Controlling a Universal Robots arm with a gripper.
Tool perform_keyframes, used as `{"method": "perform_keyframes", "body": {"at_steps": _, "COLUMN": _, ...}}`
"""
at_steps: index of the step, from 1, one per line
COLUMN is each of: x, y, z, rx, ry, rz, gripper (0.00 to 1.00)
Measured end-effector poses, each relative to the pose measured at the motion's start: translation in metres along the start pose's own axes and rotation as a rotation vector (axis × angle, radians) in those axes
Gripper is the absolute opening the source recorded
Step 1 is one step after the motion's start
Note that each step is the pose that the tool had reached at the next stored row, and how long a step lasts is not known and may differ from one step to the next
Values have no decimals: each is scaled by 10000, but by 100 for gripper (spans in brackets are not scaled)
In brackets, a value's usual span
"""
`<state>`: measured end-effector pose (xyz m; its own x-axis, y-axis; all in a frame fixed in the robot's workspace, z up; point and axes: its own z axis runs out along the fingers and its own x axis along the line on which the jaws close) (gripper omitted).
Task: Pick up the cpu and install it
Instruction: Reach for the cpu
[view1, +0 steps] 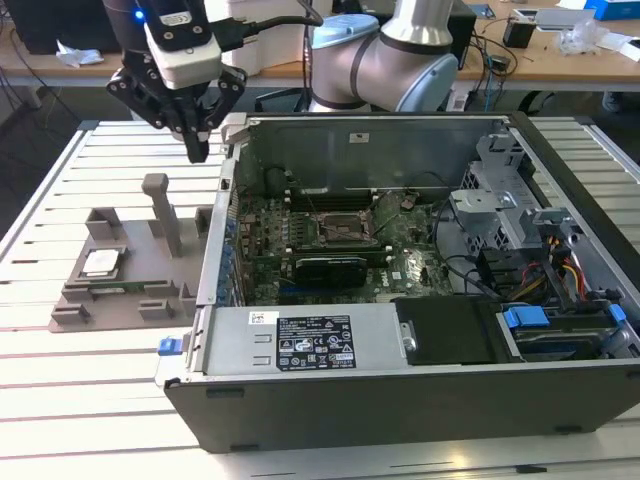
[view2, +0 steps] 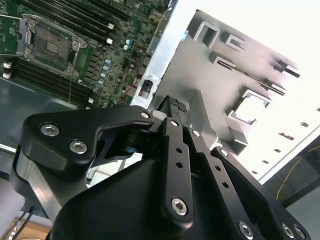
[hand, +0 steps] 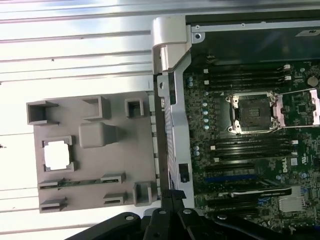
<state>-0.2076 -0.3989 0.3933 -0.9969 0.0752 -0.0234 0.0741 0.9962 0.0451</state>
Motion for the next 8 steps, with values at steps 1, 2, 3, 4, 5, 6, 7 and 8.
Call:
{"method": "perform_keyframes", "body": {"at_steps": 1, "x": 18, "y": -1, "z": -1, "rx": 0, "ry": 0, "rz": 1, "gripper": 11}}
{"method": "perform_keyframes", "body": {"at_steps": 2, "x": 45, "y": -3, "z": -2, "rx": 0, "ry": 1, "rz": 1, "gripper": 11}}
{"method": "perform_keyframes", "body": {"at_steps": 3, "x": 64, "y": -4, "z": -2, "rx": 0, "ry": 1, "rz": 2, "gripper": 11}}
{"method": "perform_keyframes", "body": {"at_steps": 4, "x": 93, "y": -7, "z": -3, "rx": 0, "ry": 1, "rz": 2, "gripper": 11}}
{"method": "perform_keyframes", "body": {"at_steps": 5, "x": 142, "y": -10, "z": -4, "rx": 1, "ry": 1, "rz": 1, "gripper": 11}}
{"method": "perform_keyframes", "body": {"at_steps": 6, "x": 173, "y": -13, "z": -5, "rx": 1, "ry": 1, "rz": 1, "gripper": 11}}
{"method": "perform_keyframes", "body": {"at_steps": 7, "x": 204, "y": -15, "z": -6, "rx": 1, "ry": 0, "rz": 1, "gripper": 11}}
{"method": "perform_keyframes", "body": {"at_steps": 8, "x": 233, "y": -17, "z": -6, "rx": 1, "ry": 1, "rz": 1, "gripper": 11}}
